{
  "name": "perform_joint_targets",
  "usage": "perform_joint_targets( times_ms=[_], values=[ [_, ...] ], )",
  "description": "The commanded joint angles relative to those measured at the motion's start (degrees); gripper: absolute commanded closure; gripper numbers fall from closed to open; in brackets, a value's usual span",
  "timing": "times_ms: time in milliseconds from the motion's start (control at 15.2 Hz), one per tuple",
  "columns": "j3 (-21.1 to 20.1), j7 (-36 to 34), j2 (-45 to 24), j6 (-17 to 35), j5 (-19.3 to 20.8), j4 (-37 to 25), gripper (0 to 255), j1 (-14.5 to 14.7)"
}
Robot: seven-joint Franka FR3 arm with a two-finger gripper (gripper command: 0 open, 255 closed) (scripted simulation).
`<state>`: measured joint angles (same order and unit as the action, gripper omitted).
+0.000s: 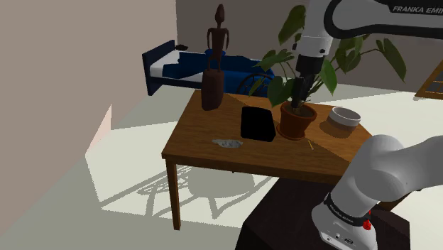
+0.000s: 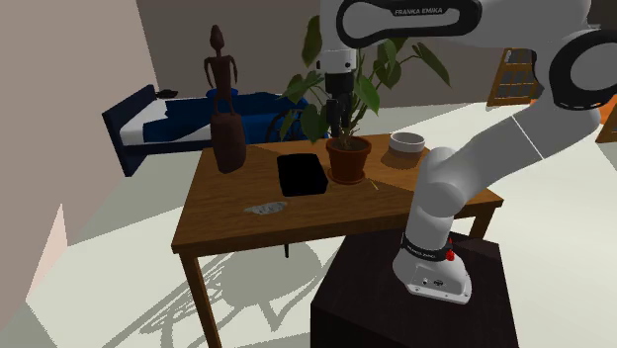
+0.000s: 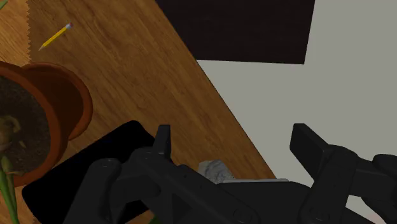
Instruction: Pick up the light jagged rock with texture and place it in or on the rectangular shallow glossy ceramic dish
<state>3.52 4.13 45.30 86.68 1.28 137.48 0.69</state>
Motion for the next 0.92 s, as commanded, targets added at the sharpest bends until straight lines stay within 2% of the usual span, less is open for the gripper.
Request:
perform_joint_targets(
  times_ms=[0, 396, 858],
  values=[
    [0.0, 0.0, 0.0, 0.0, 0.0, 0.0, 0, 0.0],
    [-0.7, 4.0, -11.5, 10.0, 2.0, 0.2, 0, 2.3],
    [-1.9, 7.7, -26.5, 20.2, 4.7, -2.7, 0, 4.3]
  ],
)
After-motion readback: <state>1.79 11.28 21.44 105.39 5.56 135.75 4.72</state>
